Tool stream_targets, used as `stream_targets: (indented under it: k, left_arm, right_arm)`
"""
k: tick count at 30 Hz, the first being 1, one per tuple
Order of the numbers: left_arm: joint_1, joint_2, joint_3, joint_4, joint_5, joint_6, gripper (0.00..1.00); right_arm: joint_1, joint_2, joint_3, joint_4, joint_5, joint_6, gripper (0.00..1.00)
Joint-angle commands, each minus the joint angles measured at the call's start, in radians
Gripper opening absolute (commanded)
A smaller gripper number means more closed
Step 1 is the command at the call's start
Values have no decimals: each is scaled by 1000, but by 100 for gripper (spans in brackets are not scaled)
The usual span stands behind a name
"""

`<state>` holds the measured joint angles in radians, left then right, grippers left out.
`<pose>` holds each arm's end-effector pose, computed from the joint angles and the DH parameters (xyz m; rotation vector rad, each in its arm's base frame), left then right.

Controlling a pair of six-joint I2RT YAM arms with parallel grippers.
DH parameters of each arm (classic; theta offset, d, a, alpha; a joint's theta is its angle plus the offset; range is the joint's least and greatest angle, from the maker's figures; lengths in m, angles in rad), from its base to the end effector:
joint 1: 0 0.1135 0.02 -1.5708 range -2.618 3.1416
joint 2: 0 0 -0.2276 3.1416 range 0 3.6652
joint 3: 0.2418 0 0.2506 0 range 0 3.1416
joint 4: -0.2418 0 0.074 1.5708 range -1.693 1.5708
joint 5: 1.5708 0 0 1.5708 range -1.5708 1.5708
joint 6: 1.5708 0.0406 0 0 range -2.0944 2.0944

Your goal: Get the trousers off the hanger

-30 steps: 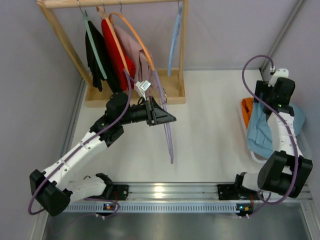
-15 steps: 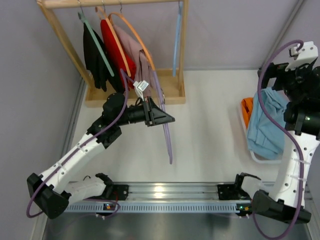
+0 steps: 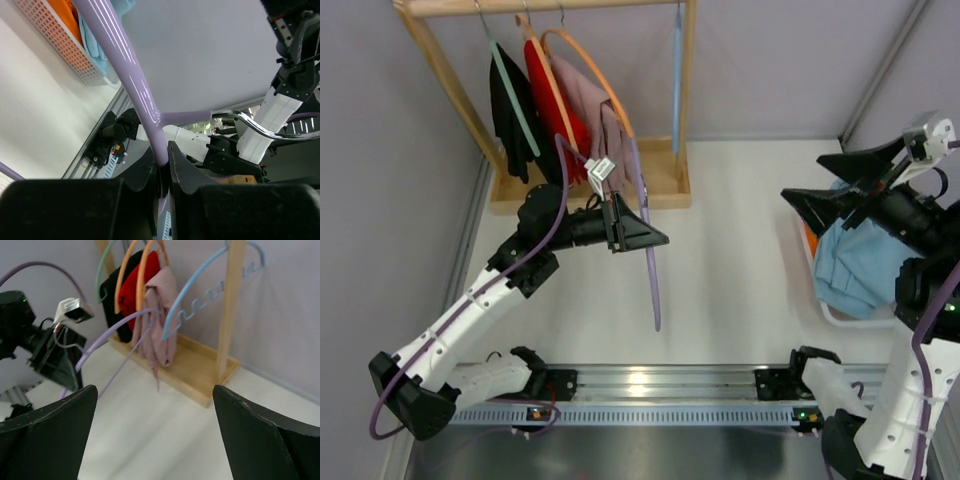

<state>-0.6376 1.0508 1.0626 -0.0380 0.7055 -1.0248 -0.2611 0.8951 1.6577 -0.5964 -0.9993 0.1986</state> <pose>0.1887 -0.1726 0.3711 0.2907 1.9139 -1.7634 0.1120 0.0054 0.5184 -0.5096 1.4269 0.6476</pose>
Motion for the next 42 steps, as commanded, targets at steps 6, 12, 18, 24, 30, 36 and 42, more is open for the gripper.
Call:
stream_targets:
  k: [6, 12, 18, 24, 30, 36, 42]
  left_arm:
    - [-11, 58, 62, 104, 5, -3, 0]
    - [-11, 107, 73, 121, -18, -40, 0]
    - [-11, 123, 60, 122, -80, -75, 0]
    - [-5, 137, 91, 121, -119, -101, 0]
    - [7, 150, 112, 116, -139, -135, 0]
    - [7, 155, 114, 124, -141, -153, 0]
    - [7, 156, 115, 122, -150, -156, 0]
  right_arm:
    - [421, -27, -209, -71, 221, 64, 95]
    - [692, 27, -309, 10, 384, 111, 91]
    - [876, 68, -403, 119, 479, 94, 87]
    - [1019, 93, -473, 205, 608, 59, 77]
    - [1056, 99, -539, 243, 617, 105, 70]
    - [1062, 117, -564, 285, 576, 156, 67]
    - [1065, 149, -562, 308, 599, 182, 50]
